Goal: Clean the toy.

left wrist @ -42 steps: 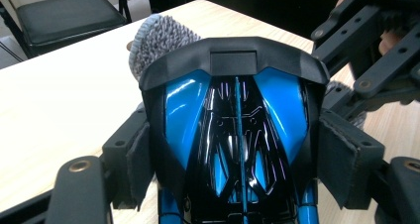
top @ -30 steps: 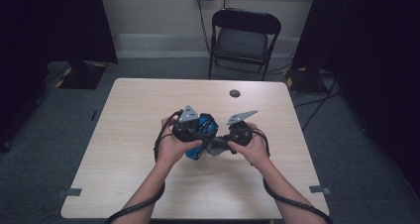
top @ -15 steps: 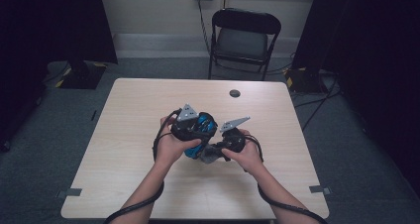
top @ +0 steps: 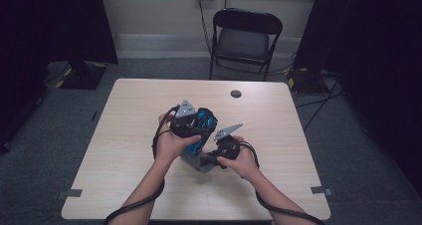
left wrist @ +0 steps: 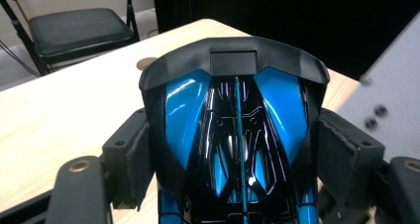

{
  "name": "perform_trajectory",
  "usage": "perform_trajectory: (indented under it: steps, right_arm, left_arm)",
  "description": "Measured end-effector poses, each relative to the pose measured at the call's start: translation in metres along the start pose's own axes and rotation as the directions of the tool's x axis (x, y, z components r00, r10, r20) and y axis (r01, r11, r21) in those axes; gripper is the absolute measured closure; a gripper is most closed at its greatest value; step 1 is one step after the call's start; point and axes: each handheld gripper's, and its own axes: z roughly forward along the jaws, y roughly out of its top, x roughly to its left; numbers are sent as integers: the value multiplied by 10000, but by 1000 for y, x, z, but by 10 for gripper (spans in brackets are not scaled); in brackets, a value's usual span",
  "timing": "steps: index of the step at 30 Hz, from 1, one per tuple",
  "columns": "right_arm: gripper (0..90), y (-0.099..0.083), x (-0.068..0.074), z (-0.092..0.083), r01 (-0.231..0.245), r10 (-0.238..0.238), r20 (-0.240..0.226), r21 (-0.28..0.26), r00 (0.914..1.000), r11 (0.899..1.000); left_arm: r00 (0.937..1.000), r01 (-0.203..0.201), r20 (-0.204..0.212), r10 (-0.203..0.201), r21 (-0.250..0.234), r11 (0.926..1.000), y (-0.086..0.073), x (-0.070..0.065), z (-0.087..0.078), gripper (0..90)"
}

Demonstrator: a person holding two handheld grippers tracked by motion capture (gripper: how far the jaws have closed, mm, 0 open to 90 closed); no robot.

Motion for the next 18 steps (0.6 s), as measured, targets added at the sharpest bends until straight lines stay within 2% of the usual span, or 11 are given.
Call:
perform_trajectory:
  steps: [8,18]
  right_arm:
    - [745,-4,4,3,137,-132,-187,269,9997,9995]
    - [742,-4,0,-7,379,-395,200,743,9990,9965]
  left_arm:
    - [9994,305,-148,-306,-76,9995,-2,8,0,254]
    - [9972,465,-584,-473,-148,9988,-1,23,-11,254]
